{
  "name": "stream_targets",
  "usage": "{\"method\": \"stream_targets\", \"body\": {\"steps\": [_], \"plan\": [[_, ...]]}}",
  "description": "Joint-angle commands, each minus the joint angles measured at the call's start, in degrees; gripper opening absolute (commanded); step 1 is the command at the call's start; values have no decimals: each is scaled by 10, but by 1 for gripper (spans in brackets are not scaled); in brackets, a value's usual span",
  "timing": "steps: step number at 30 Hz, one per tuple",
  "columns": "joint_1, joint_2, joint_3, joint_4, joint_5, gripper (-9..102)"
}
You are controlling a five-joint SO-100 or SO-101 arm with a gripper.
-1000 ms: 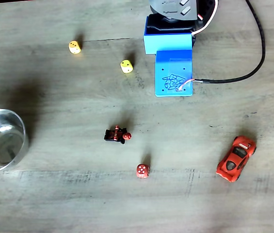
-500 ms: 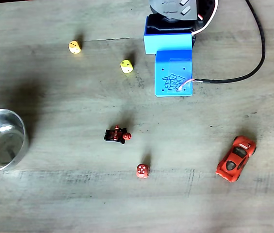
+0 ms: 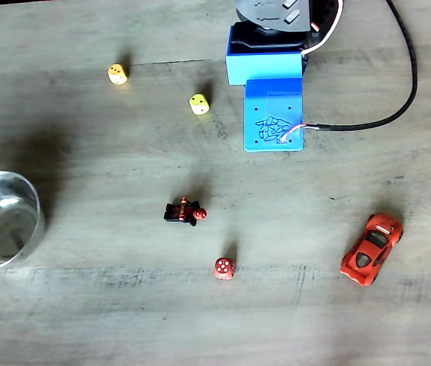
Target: Pick up the lego figure and place in bowl
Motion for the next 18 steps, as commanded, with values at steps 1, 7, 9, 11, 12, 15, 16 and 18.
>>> {"method": "stream_targets", "body": {"steps": [1,7,9,11,12,15,16,18], "plan": [[0,11,40,27,2,0],[-1,11,40,27,2,0],[-3,11,40,27,2,0],[-3,11,40,27,-4,0],[-3,11,40,23,-5,0],[-4,11,38,21,-6,0],[-4,11,36,20,-6,0],[-4,11,30,19,-6,0]]}}
